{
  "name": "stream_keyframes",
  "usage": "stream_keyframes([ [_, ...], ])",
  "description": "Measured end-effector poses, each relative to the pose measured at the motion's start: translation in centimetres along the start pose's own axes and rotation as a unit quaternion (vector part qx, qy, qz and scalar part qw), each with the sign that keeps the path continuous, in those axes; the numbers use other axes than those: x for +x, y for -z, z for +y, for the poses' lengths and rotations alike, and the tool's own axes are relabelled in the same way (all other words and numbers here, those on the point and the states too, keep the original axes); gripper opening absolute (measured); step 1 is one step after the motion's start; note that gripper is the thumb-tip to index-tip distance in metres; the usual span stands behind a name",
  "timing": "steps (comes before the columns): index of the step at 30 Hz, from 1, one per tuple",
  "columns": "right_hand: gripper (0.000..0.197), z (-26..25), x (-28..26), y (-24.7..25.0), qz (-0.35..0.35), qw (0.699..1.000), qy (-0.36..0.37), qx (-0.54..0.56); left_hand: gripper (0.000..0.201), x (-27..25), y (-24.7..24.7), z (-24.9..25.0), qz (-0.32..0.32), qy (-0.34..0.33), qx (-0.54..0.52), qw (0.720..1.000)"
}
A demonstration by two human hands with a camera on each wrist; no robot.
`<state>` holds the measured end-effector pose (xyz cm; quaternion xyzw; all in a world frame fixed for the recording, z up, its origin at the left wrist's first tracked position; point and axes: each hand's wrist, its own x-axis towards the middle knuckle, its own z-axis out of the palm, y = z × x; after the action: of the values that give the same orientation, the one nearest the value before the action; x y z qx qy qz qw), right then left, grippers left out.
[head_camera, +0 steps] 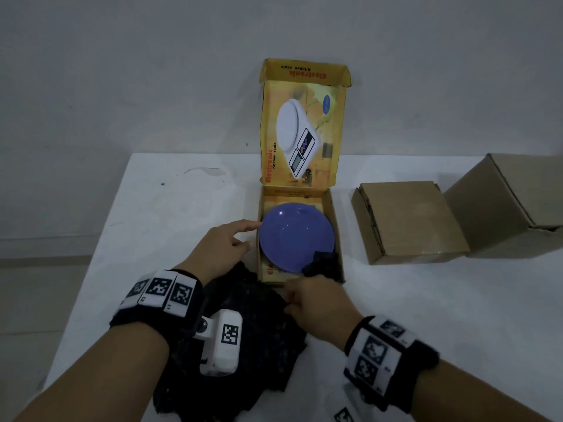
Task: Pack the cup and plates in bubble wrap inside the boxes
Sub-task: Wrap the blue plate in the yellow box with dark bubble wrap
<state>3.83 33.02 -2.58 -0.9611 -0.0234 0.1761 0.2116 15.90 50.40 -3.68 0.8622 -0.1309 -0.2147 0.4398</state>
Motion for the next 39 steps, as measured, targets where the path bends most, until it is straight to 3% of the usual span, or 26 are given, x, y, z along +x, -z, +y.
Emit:
stream_keyframes([
  [2, 0.004, 0.8, -0.2, 2.3, 0.027, 0.999, 0.011, 0.028, 0.044, 0.0, -0.1, -0.3, 0.001, 0.006, -0.004, 1.0],
  [7, 0.03, 3.0, -0.2, 6.3, 0.135, 0.981, -0.006, 0.141, 0.039, 0.2, -0.6, 0.2, 0.013, 0.014, 0.0, 1.0],
  [12, 0.031, 4.6, 1.2, 7.1, 0.257, 0.923, -0.092, 0.27, 0.039, 0.4, -1.3, 0.7, 0.022, 0.018, 0.009, 1.0],
  [15, 0.037, 3.9, 1.1, 6.5, 0.243, 0.934, -0.079, 0.249, 0.046, 0.4, -1.6, 0.7, 0.021, 0.022, 0.011, 0.999],
  [18, 0.046, 3.1, 0.9, 4.8, 0.218, 0.965, -0.005, 0.144, 0.049, 0.3, -1.7, 0.6, 0.022, 0.02, 0.009, 1.0],
  [21, 0.043, 2.5, 1.2, 2.8, 0.073, 0.996, 0.028, 0.043, 0.048, 0.3, -1.7, 0.5, 0.024, 0.022, -0.002, 0.999],
  [24, 0.016, 2.2, 1.3, 1.1, 0.037, 0.994, 0.089, -0.049, 0.048, 0.3, -1.7, 0.3, 0.021, 0.028, -0.017, 0.999],
  [26, 0.031, 2.5, 1.4, 1.1, 0.053, 0.989, 0.118, -0.075, 0.047, 0.2, -1.7, 0.1, 0.021, 0.03, -0.028, 0.999],
  [29, 0.053, 2.1, 1.4, 2.0, 0.014, 0.98, 0.164, -0.116, 0.047, 0.1, -1.8, 0.1, 0.024, 0.027, -0.035, 0.999],
  [30, 0.054, 2.0, 1.4, 2.2, -0.002, 0.978, 0.161, -0.134, 0.047, 0.1, -1.8, 0.1, 0.025, 0.027, -0.039, 0.999],
  [33, 0.029, 2.0, 1.7, 2.9, -0.008, 0.989, 0.121, -0.089, 0.047, 0.1, -1.8, 0.1, 0.022, 0.029, -0.049, 0.998],
  [36, 0.034, 2.4, 2.7, 2.9, -0.027, 0.992, 0.084, -0.09, 0.047, 0.1, -1.8, -0.1, 0.02, 0.031, -0.051, 0.998],
  [39, 0.038, 2.3, 3.3, 2.5, -0.023, 0.985, 0.119, -0.12, 0.047, 0.2, -1.8, 0.0, 0.02, 0.032, -0.054, 0.998],
])
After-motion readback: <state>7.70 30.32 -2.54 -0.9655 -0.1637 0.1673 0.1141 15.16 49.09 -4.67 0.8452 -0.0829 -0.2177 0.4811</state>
